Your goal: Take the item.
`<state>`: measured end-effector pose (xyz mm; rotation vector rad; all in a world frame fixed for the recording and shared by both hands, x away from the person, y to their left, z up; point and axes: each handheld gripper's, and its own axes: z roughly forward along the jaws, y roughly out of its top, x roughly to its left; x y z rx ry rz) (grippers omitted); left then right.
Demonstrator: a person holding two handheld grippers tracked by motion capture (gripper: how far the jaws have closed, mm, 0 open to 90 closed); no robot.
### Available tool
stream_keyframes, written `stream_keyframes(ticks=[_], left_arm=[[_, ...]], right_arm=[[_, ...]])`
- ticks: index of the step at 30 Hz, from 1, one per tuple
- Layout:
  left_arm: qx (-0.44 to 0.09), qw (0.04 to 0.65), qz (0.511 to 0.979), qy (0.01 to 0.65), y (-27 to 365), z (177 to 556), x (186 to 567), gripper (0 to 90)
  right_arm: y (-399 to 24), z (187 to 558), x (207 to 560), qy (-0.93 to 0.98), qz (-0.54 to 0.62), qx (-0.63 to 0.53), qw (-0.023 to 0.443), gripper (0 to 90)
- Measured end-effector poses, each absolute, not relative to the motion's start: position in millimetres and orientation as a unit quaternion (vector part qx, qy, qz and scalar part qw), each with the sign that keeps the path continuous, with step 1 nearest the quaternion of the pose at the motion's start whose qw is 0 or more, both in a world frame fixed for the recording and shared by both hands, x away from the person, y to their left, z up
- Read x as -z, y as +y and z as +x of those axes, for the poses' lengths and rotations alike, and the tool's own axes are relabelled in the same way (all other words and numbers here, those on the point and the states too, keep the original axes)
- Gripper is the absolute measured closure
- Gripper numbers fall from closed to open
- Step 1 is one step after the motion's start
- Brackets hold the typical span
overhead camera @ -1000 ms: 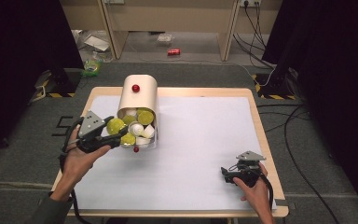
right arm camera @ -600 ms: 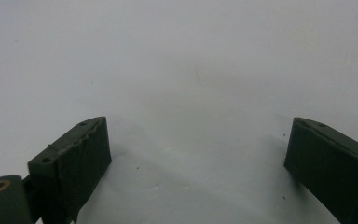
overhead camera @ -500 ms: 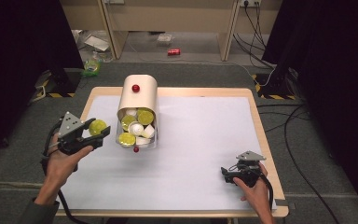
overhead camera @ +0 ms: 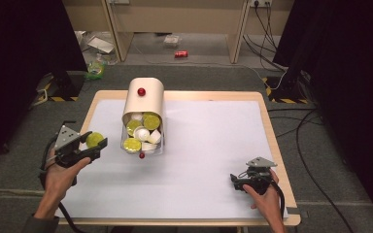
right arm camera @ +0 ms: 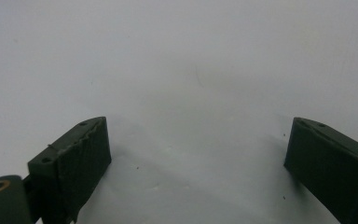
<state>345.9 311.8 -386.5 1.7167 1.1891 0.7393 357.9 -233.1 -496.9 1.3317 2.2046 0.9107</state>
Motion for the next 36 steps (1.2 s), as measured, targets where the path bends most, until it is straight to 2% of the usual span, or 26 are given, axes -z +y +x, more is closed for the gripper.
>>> stream_keyframes(ticks=[18,36], left_arm=[[-0.282,0.425,0.687,0.517,314,349,440,38.6],[-0.268,0.399,0.691,0.539,315,355,473,38.6]], right_arm=[[-233,358,497,0.79,0.477,-0.326,0.203,6.9],[-233,358,497,0.79,0.478,-0.326,0.203,6.9]])
